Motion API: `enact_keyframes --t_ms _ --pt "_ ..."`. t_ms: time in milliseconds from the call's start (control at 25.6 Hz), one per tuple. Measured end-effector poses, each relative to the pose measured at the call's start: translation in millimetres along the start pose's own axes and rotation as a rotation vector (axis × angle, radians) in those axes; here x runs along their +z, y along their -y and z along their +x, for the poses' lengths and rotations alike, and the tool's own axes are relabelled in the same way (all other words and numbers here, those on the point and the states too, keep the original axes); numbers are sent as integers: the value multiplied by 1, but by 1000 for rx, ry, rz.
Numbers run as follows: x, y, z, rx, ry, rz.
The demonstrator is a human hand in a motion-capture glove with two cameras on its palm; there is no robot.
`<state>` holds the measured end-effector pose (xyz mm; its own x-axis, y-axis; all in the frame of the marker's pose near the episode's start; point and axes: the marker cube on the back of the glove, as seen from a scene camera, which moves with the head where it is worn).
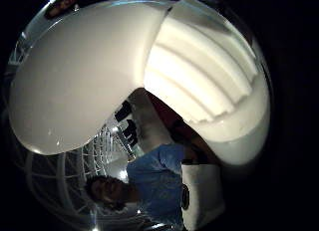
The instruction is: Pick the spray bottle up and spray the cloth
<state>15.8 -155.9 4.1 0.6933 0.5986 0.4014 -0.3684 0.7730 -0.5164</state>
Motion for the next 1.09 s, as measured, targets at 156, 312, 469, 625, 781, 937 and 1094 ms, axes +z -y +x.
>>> enact_keyframes --t_ms 156,312,469,625,781,937,1094 --pt "7 -4 -15 -115 88 35" --pt "25 -13 -48 -315 267 62" --pt "44 -16 -82 -499 437 39" --pt "81 -15 -110 -648 529 10" --pt "127 -5 -131 -735 583 -6" --pt "161 11 -135 -746 580 6" --pt "181 12 -132 -749 566 -40"
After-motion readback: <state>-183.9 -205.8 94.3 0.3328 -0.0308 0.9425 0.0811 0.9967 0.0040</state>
